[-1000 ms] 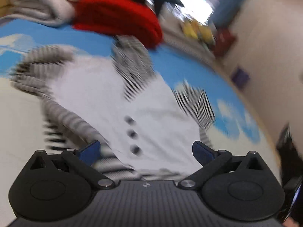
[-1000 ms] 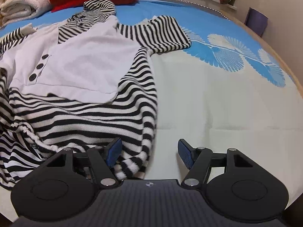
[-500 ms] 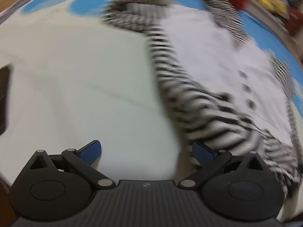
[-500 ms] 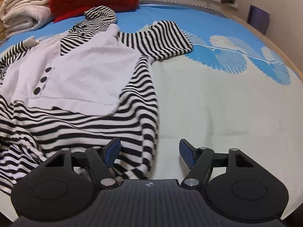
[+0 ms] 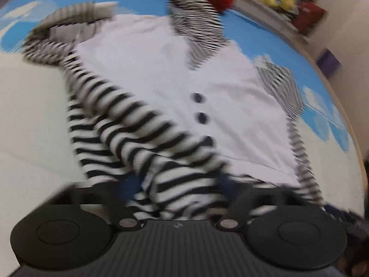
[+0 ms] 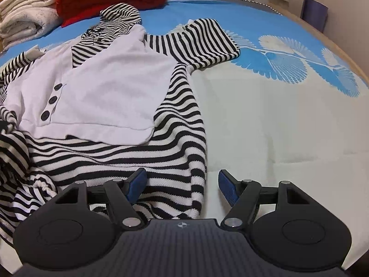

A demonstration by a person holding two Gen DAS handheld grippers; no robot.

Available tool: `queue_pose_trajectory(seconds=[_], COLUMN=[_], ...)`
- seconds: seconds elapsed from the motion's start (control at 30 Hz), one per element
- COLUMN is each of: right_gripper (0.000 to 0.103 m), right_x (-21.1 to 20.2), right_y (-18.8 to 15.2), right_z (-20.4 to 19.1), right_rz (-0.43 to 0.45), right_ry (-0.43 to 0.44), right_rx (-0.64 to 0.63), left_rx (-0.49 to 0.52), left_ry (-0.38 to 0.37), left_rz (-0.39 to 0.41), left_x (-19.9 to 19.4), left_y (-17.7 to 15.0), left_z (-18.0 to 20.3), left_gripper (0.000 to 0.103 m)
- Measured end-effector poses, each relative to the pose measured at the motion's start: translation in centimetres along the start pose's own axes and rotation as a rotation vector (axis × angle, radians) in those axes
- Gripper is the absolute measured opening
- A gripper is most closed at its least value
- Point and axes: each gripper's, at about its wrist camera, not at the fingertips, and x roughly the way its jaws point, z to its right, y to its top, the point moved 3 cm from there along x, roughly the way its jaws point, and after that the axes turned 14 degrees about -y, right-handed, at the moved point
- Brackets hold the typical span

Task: Fold small clothes
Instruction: 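Grasp the striped sleeve cuff with the left tool while the right tool grasps the hem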

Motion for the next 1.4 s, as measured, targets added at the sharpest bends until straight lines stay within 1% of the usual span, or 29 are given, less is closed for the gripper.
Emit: queue_pose_trajectory(seconds=[0.03, 0.07, 0.17, 0.23, 0.27, 0.3, 0.33, 0.4, 0.43, 0.47, 0.5, 0.53, 0.6, 0.63, 0.67, 0.7, 0.73, 0.77, 0.8, 0.87, 0.97, 1.03, 1.1, 1.13, 1.17, 1.2, 1.23, 1.3, 1.4], right_gripper=[0.070, 0.070, 0.070, 0.070, 0.070, 0.070, 0.070, 0.070, 0.070, 0.070, 0.070, 0.070, 0.070, 0.070, 0.070, 0.070, 0.070, 0.070, 0.070, 0.070, 0.072, 0.074, 0.074, 0.056, 0.008, 0.006, 0.006, 0.005, 0.005], right_x=[-0.1, 0.0, 0.0, -0.2, -0.3, -0.5, -0.7, -0.8, -0.8, -0.8, -0.7, -0.7, -0.6, -0.6, -0.8, -1.0, -1.1, -1.2, -1.2, -1.2, -0.8, 0.0, 1.1, 1.4, 1.4, 1.0, 0.3, -1.8, -5.4], right_y=[0.1, 0.1, 0.2, 0.3, 0.3, 0.3, 0.3, 0.1, -0.1, -0.2, -0.3, -0.4, -0.4, -0.5, -0.5, -0.4, -0.4, -0.3, -0.2, 0.0, 0.6, 1.0, 0.8, 0.6, 0.7, 0.8, 0.9, 1.0, -0.3], right_z=[0.2, 0.3, 0.9, 1.6, 2.0, 2.5, 3.0, 3.8, 4.2, 4.4, 4.6, 4.7, 4.6, 4.5, 4.3, 4.0, 3.7, 3.2, 2.8, 1.8, -0.1, -1.5, -2.7, -3.2, -3.7, -4.1, -4.1, -2.4, 2.3], right_rz=[0.004, 0.005, 0.006, 0.012, 0.019, 0.025, 0.029, 0.033, 0.032, 0.029, 0.026, 0.021, 0.011, 0.007, 0.002, -0.003, -0.009, -0.020, -0.037, -0.080, -0.158, -0.216, -0.274, -0.292, -0.280, -0.262, -0.237, -0.179, -0.074], right_ry=[0.005, 0.007, 0.004, 0.006, 0.007, 0.011, 0.016, 0.012, 0.006, -0.002, -0.009, -0.012, -0.004, 0.011, 0.042, 0.079, 0.118, 0.163, 0.210, 0.301, 0.405, 0.411, 0.370, 0.348, 0.327, 0.290, 0.264, 0.261, 0.252], right_rx=[0.002, 0.002, 0.007, 0.019, 0.028, 0.038, 0.047, 0.052, 0.049, 0.046, 0.045, 0.044, 0.046, 0.053, 0.064, 0.075, 0.087, 0.101, 0.112, 0.141, 0.181, 0.189, 0.199, 0.196, 0.167, 0.111, 0.073, 0.064, 0.033], left_rx=[0.029, 0.048, 0.021, 0.059, 0.083, 0.108, 0.127, 0.110, 0.104, 0.097, 0.093, 0.083, 0.070, 0.055, 0.027, -0.012, -0.072, -0.124, -0.181, -0.274, -0.373, -0.372, -0.314, -0.236, -0.158, -0.090, -0.060, -0.045, 0.011], left_ry=[0.018, 0.040, 0.057, 0.104, 0.145, 0.209, 0.285, 0.468, 0.516, 0.520, 0.481, 0.415, 0.311, 0.256, 0.220, 0.188, 0.159, 0.147, 0.146, 0.168, 0.169, 0.124, 0.085, 0.113, 0.150, 0.183, 0.186, 0.163, 0.153], left_rz=[0.000, -0.004, 0.018, 0.066, 0.075, 0.082, 0.090, 0.078, 0.067, 0.049, 0.013, -0.018, 0.005, 0.045, 0.084, 0.126, 0.182, 0.220, 0.242, 0.231, 0.123, 0.033, -0.031, -0.041, -0.042, -0.046, -0.047, -0.032, -0.039], left_x=[0.0, -0.2, -2.7, -6.5, -8.0, -9.4, -10.4, -11.6, -11.8, -11.9, -11.7, -11.4, -11.8, -12.3, -12.9, -13.6, -14.3, -14.6, -14.7, -13.8, -10.8, -8.3, -6.3, -5.8, -5.6, -5.7, -6.2, -8.0, -9.6], left_y=[-0.3, -0.6, -1.1, -2.1, -2.7, -3.5, -4.4, -6.2, -6.7, -7.0, -7.4, -7.7, -7.8, -7.4, -7.1, -6.7, -6.3, -5.8, -5.5, -5.0, -4.6, -5.1, -5.2, -5.2, -5.1, -5.2, -5.6, -6.8, -9.2], left_z=[0.4, 0.5, 0.0, -0.2, -0.4, -0.9, -1.6, -4.5, -5.4, -6.2, -6.6, -6.9, -6.6, -6.4, -6.4, -6.7, -7.2, -7.7, -8.5, -10.0, -11.7, -11.2, -9.5, -8.1, -6.9, -5.8, -4.9, -4.1, -3.3], left_gripper=[0.023, 0.008, 0.005, 0.005, 0.005, 0.005, 0.005, 0.004, 0.004, 0.004, 0.004, 0.005, 0.010, 0.019, 0.039, 0.053, 0.075, 0.082, 0.082, 0.082, 0.082, 0.084, 0.084, 0.080, 0.045, 0.022, 0.014, 0.013, 0.013])
